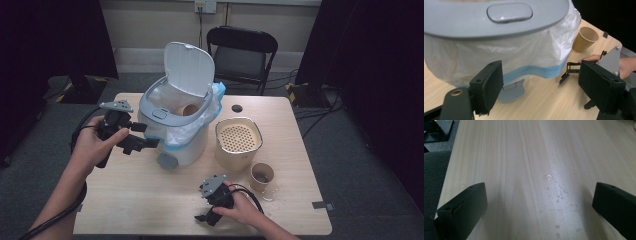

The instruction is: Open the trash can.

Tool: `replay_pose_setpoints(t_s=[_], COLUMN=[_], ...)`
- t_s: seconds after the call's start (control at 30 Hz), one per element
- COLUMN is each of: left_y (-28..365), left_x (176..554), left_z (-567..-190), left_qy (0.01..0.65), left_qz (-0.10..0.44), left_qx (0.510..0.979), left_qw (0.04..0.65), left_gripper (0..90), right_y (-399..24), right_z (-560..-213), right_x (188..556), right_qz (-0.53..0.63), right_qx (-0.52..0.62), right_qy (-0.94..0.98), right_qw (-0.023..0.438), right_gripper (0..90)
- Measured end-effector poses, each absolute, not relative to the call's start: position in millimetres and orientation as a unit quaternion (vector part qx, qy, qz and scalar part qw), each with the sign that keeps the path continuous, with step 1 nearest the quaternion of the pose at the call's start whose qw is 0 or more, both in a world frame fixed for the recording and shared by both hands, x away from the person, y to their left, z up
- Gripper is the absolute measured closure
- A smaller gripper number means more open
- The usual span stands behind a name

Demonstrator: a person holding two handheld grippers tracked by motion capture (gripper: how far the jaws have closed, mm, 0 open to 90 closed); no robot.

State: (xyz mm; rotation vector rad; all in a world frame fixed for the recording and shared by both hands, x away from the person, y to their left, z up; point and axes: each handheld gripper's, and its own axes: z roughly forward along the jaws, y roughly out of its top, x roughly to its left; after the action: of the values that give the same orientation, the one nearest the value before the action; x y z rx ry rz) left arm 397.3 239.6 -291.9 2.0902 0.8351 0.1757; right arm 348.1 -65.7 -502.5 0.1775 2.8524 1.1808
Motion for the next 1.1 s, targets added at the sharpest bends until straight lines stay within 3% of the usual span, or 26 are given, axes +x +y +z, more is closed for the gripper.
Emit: replay_pose_setpoints(t_s=[1.1], left_y=[240], left_x=[383], left_z=[-372], left_qy=[0.337], left_qz=[0.056], left_qx=[0.852], left_qw=[0.396], left_gripper=[20.3], right_y=[-66], right_z=[-502], right_x=[348], right_qz=[0.382], right_qx=[0.058], right_qy=[0.922], right_qw=[0.024], right_gripper=[0.0])
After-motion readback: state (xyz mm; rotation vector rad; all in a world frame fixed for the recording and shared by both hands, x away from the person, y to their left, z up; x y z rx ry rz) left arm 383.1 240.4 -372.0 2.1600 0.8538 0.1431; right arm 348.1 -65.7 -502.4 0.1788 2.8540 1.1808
